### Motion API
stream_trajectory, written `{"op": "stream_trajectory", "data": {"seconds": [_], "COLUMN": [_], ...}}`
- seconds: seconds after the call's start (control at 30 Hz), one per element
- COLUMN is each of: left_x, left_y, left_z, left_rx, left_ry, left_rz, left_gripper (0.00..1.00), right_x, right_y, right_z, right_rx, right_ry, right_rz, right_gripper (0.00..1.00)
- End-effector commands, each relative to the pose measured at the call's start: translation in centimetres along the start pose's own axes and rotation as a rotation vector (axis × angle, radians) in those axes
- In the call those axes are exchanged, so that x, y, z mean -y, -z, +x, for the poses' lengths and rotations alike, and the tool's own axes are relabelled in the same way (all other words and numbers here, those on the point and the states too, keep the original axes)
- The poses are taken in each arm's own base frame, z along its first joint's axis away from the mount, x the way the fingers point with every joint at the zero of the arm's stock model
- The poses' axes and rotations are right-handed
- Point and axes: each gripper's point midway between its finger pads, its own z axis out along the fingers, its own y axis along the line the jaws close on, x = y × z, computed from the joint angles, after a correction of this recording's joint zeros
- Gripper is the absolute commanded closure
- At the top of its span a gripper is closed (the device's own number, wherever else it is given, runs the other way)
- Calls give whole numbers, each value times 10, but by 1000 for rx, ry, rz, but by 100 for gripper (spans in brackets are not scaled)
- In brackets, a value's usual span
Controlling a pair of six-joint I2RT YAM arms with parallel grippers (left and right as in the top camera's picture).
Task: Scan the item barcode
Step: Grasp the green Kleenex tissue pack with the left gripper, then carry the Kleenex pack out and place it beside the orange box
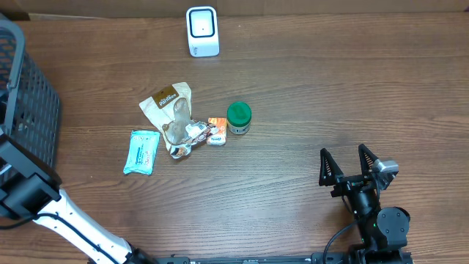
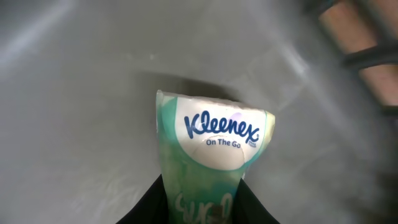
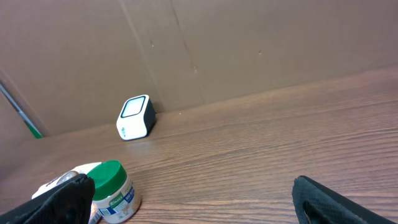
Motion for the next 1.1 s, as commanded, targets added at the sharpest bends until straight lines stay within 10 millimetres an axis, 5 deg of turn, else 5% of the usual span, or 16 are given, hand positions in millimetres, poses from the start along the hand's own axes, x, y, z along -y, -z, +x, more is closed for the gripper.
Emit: {"op": "stream_trajectory", "data": {"seconds": [0.0,0.17,0.27,0.4,0.5,0.73,1.07], "left_x": [13,23,48,91,118,192,280], "left_y": [93,193,255,333,367,363,281], "left_z": [-45,-63,-61,-34,2,110,247], "left_rx": [197,363,432,457,402,144,-194], "left_ry": [26,83,71,-21,-86,-411,-798], "left_rz": [57,139,306,578,698,750,596], "left_gripper": [79,81,83,82,81,81,85], "right_x": [-1,-1,-1,-1,-1,-1,-1], "right_y": [0,0,0,0,0,0,0], "right_z": [2,2,2,2,2,2,2], "right_rx": [2,2,2,2,2,2,2], "right_ry": [-2,-2,-2,-2,-2,-2,-2], "right_rz": [-8,-8,-8,-8,-8,-8,-8], "right_gripper": [0,0,0,0,0,0,0]}}
